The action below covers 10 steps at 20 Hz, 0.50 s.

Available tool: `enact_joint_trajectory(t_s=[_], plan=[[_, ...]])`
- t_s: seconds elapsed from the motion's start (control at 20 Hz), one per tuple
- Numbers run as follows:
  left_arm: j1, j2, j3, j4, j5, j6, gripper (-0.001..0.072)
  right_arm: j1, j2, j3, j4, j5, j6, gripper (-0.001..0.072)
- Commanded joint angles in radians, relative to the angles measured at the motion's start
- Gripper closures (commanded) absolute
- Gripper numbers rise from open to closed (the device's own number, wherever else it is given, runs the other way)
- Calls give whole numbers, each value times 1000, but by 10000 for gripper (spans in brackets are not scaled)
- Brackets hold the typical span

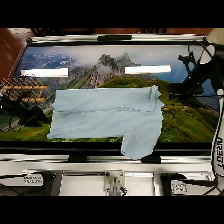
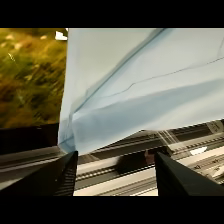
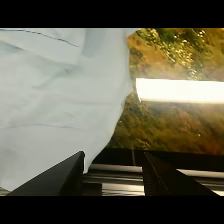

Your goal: Fold the shirts.

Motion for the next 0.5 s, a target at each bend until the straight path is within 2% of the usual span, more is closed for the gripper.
enact_joint_trajectory(t_s=[0.0, 0.1, 0.4, 0.45], plan=[[93, 117, -285, -19, 143, 135, 132, -19, 34, 3, -5, 24, -8, 214], [146, 123, -315, -49, 144, 201, 133, -16, 34, 2, 19, 12, -7, 214], [150, 121, -369, -97, 267, 243, 138, -34, 34, 2, 19, 0, -19, 214], [141, 121, -381, -95, 289, 245, 173, -42, 34, 2, 16, 5, -24, 214]])
